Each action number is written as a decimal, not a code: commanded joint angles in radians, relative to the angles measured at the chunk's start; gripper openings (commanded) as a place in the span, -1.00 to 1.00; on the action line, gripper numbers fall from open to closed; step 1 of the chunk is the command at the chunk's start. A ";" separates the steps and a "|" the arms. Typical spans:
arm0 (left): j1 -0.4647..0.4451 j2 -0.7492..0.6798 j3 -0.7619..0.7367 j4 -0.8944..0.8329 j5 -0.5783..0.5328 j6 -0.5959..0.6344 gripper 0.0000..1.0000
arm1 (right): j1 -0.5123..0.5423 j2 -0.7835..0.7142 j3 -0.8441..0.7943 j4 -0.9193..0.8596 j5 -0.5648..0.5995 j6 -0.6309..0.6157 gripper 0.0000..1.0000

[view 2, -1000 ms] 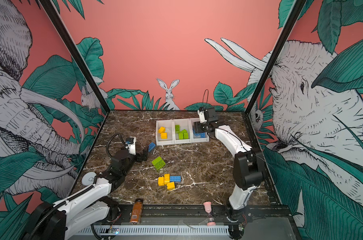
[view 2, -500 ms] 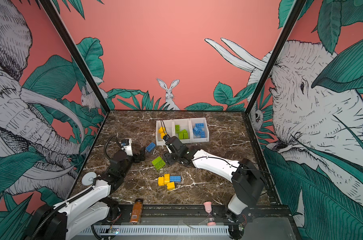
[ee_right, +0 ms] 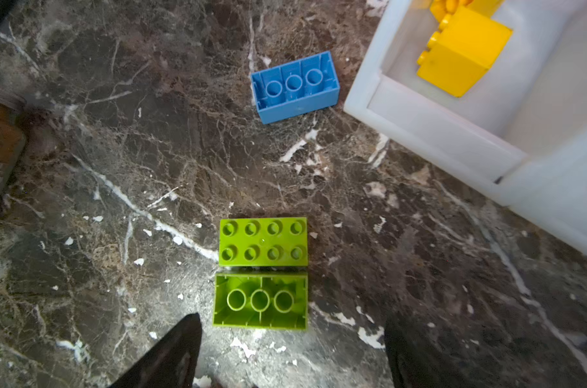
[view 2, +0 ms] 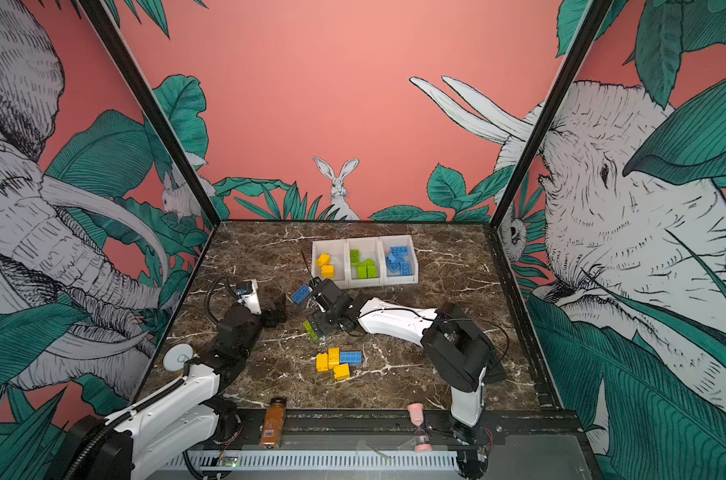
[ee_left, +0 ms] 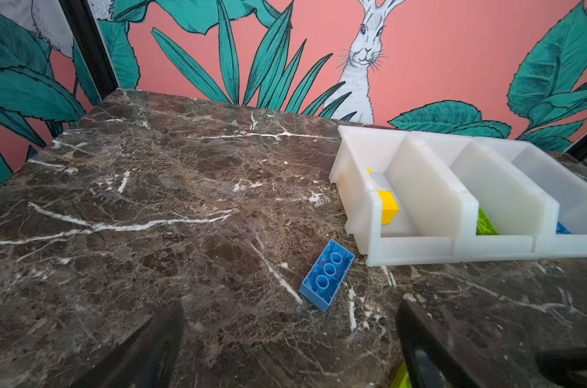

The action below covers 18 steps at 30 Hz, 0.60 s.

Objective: Sort the legos into containers by color
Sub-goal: 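Move the right gripper over the lime-green bricks and grasp one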

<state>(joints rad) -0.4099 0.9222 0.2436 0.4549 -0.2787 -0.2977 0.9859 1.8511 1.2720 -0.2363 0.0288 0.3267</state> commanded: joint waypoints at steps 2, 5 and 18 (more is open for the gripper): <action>0.011 -0.014 -0.010 0.020 -0.005 -0.030 0.98 | 0.020 0.043 0.033 0.004 -0.020 -0.024 0.72; 0.012 -0.014 -0.010 0.022 0.000 -0.028 0.98 | 0.021 0.072 0.067 -0.001 -0.040 -0.042 0.75; 0.017 -0.017 -0.018 0.035 0.003 -0.023 0.98 | 0.023 0.157 0.083 -0.019 -0.059 -0.074 0.77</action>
<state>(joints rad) -0.4019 0.9180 0.2394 0.4591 -0.2737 -0.3069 1.0016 1.9919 1.3304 -0.2478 -0.0208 0.2691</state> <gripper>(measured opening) 0.992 0.883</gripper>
